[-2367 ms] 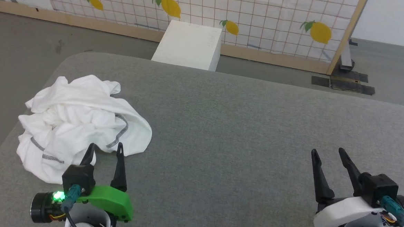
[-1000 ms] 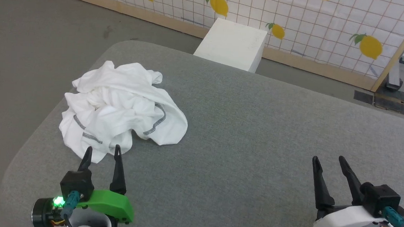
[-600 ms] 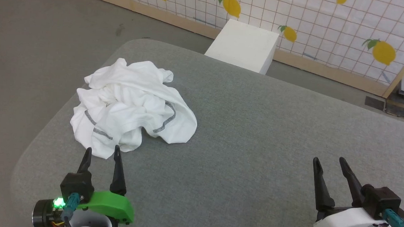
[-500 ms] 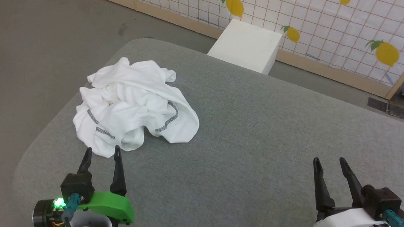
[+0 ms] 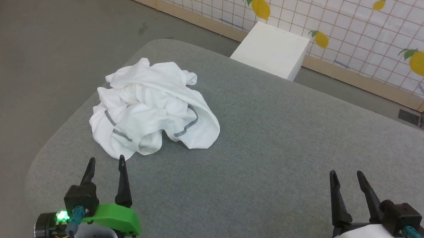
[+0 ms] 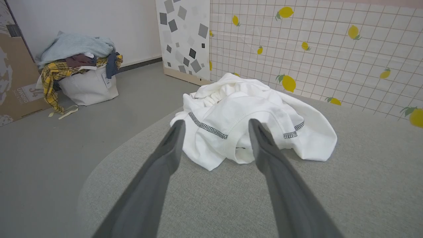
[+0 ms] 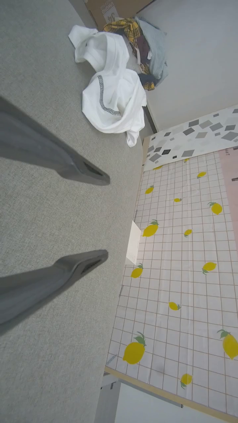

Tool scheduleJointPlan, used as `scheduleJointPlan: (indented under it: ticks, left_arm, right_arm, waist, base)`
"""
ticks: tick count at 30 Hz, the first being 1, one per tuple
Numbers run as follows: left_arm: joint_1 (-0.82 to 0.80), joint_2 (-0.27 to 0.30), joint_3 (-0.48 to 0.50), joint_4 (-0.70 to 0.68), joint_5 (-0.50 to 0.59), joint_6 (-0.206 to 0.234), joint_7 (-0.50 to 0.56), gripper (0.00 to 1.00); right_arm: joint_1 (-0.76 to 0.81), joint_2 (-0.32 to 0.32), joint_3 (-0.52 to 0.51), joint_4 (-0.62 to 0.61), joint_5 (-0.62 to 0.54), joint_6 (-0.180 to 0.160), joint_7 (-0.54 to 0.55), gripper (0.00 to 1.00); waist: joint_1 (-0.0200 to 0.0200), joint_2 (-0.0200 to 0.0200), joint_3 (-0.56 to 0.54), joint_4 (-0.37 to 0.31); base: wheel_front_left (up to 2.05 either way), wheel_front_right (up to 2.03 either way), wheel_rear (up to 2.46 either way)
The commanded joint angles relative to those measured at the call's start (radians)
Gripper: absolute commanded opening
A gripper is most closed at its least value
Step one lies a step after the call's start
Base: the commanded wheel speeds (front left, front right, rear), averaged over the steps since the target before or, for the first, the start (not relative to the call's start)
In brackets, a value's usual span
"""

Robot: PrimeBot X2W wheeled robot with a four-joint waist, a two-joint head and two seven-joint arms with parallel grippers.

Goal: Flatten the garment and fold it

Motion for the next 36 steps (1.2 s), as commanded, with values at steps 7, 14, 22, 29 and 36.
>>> scheduleJointPlan:
  ticks: [7,14,22,29,36]
  left_arm:
    - [0.002,-0.005,0.001,0.013,-0.023,0.013,-0.021,1.0]
    - [0.004,-0.005,-0.002,0.013,-0.026,0.016,-0.021,1.0]
    - [-0.152,0.018,0.01,0.103,-0.083,-0.059,-0.006,1.0]
    - [-0.481,0.076,0.034,0.339,-0.23,-0.186,0.252,1.0]
    - [-0.714,0.122,0.075,0.545,-0.355,-0.203,0.567,1.0]
  right_arm:
    - [0.012,0.001,-0.006,0.015,0.014,-0.002,-0.023,1.0]
    - [0.013,0.001,-0.007,0.017,0.01,-0.002,-0.023,1.0]
    - [0.0,0.001,-0.007,0.009,-0.014,-0.002,-0.023,1.0]
    - [-0.051,0.001,-0.002,-0.033,-0.064,-0.002,0.009,1.0]
    - [-0.091,0.001,-0.02,-0.086,-0.103,-0.002,0.042,1.0]
  waist:
    - [0.0,0.0,-0.001,0.021]
    - [0.0,0.0,-0.001,0.018]
    - [0.0,0.0,0.032,0.014]
    - [0.0,0.0,0.145,-0.052]
    - [0.0,0.0,0.272,-0.144]
  base:
    - [0.0,0.0,0.0]
    - [0.0,0.0,0.0]
    - [0.0,0.0,0.0]
    - [0.0,0.0,0.0]
    - [0.0,0.0,0.0]
